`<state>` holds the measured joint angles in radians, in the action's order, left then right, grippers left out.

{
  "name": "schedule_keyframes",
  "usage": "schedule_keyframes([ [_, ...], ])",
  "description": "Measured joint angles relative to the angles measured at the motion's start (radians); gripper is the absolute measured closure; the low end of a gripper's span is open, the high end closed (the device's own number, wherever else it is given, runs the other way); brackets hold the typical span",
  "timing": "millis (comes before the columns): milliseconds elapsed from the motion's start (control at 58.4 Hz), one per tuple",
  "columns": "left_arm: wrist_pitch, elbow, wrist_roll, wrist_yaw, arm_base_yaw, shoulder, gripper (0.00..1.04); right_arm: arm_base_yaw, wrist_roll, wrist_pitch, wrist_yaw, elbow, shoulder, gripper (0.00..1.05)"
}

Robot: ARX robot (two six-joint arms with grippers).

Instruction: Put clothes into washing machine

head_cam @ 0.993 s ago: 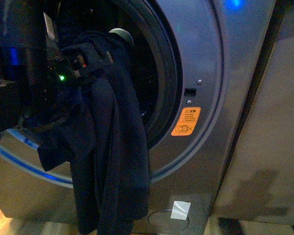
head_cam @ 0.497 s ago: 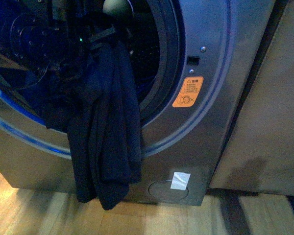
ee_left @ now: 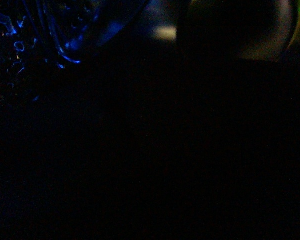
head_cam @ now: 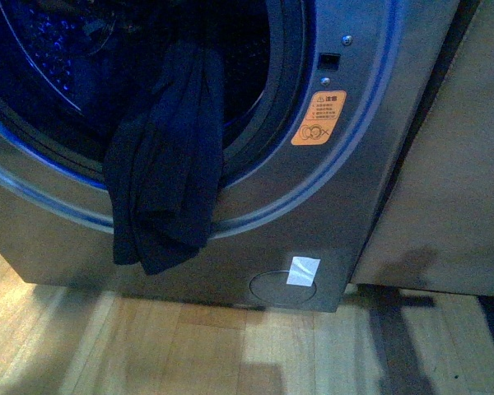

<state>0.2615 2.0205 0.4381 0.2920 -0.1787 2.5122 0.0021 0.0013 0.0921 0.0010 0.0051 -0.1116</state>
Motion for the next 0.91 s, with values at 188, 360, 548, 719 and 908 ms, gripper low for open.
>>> schedule_keyframes([
  [188,-0.055,0.145,-0.007,0.031,0.005,0.06,0.98,0.0,-0.001,-0.088,-0.002,0.0,0.106,1.02],
  [360,-0.095,0.25,-0.023,0.068,0.011,0.108,0.97,0.0,-0.001,-0.091,-0.002,0.0,0.107,1.02],
  [548,-0.158,0.35,-0.024,0.098,0.016,0.165,0.98,0.0,-0.001,-0.091,-0.002,0.0,0.107,1.02],
  [719,-0.284,0.46,-0.063,0.137,0.015,0.229,0.98,0.0,-0.001,-0.091,-0.002,0.0,0.107,1.02],
  [908,-0.38,0.487,-0.114,0.155,0.017,0.259,0.75,0.0,-0.001,-0.091,-0.002,0.0,0.107,1.02],
])
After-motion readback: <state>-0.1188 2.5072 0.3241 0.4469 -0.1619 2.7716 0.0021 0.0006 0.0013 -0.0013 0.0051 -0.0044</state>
